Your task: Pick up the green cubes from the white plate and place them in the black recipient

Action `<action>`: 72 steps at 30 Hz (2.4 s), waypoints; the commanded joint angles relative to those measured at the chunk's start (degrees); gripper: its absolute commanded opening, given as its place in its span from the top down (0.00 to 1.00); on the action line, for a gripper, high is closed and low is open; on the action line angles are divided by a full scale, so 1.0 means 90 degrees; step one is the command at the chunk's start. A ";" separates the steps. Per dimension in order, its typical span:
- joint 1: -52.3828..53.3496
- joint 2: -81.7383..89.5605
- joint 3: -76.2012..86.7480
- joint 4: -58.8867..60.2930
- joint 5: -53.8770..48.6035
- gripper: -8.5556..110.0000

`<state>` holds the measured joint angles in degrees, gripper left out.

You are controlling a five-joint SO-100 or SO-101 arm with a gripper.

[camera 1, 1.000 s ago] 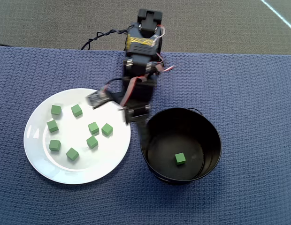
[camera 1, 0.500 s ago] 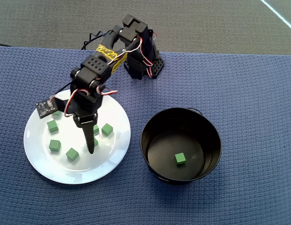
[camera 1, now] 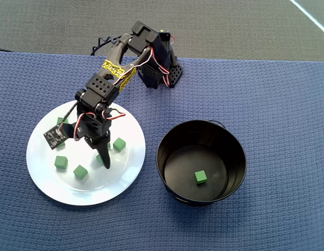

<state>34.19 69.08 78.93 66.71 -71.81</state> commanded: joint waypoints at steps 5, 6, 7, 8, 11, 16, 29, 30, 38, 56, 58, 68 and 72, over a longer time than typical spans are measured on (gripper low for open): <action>-0.0186 -0.0273 -0.0059 -0.0400 -0.0068 0.59; -0.0215 -0.0342 -0.0098 -0.0400 -0.0039 0.59; -0.0234 -0.0400 -0.0146 -0.0410 0.0000 0.60; -0.0264 -0.0449 -0.0176 -0.0410 0.0010 0.60; -0.0361 -0.0566 -0.0186 -0.0469 0.0059 0.60; -0.0547 -0.0645 -0.0234 -0.0547 0.0303 0.61; -0.0645 -0.0674 -0.0254 -0.0830 0.0801 0.93; -0.0635 -0.0674 -0.0244 -0.0830 0.0791 0.93; -0.0498 -0.0371 -0.0244 -0.0859 0.1270 0.93; -0.1270 0.4209 0.0371 0.0645 0.4814 0.93; -0.2012 0.4541 0.0645 0.0664 0.5049 0.93; -0.4971 0.3330 -0.0313 0.1064 0.6289 0.93; -0.5352 0.2451 -0.0732 0.1064 0.6592 0.93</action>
<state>-10.99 95.19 77.70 76.03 -14.68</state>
